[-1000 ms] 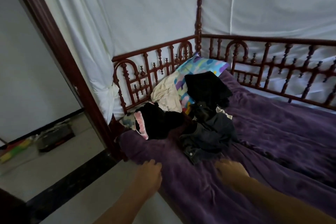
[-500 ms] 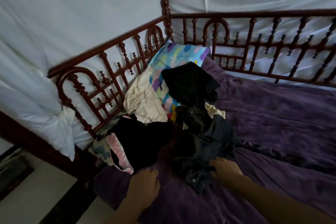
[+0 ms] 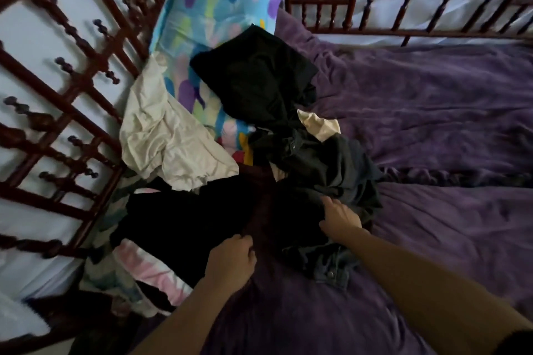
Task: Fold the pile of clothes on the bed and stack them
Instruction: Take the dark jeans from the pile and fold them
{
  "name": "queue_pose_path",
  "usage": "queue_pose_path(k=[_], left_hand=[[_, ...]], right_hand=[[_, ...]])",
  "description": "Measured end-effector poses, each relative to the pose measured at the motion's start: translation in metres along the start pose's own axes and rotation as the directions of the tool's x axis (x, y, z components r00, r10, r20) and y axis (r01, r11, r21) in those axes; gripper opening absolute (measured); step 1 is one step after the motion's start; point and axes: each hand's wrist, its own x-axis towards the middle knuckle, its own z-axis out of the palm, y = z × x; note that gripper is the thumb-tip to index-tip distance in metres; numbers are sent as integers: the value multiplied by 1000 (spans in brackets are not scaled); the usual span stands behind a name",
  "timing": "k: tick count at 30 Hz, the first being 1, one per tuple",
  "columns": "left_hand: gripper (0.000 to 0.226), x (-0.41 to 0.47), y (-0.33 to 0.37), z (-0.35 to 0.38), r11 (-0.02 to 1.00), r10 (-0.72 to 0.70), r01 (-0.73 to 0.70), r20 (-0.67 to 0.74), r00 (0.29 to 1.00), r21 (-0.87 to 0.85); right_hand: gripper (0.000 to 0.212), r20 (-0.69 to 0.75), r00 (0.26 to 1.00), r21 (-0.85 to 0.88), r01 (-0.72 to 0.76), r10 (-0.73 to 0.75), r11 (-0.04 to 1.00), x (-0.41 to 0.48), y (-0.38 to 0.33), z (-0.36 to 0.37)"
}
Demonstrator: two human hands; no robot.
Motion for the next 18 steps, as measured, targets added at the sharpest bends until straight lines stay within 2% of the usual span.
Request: queue_pose_path(k=[2, 5, 8, 11, 14, 16, 18], left_hand=[[23, 23, -6, 1, 999, 37, -37, 31, 999, 8], [32, 69, -2, -7, 995, 84, -85, 14, 996, 52], [50, 127, 20, -26, 976, 179, -164, -97, 979, 142], [76, 182, 50, -44, 946, 300, -258, -230, 926, 196], [96, 230, 80, -47, 888, 341, -270, -141, 929, 372], [78, 252, 93, -36, 846, 307, -255, -36, 951, 469], [38, 256, 98, -23, 837, 259, -240, 32, 965, 492]], right_hand=[[36, 46, 998, 3, -45, 44, 999, 0, 7, 10], [34, 72, 992, -19, -99, 100, 995, -24, 42, 29], [32, 117, 963, -77, -233, 241, 969, -66, 90, 48], [29, 124, 929, -70, -343, 349, 937, -86, 117, 50], [31, 218, 932, -77, -279, 289, 957, -75, 115, 52], [33, 343, 913, -55, -215, 220, 975, -61, 106, 54], [28, 416, 895, 70, -211, 163, 975, -47, 98, 53]])
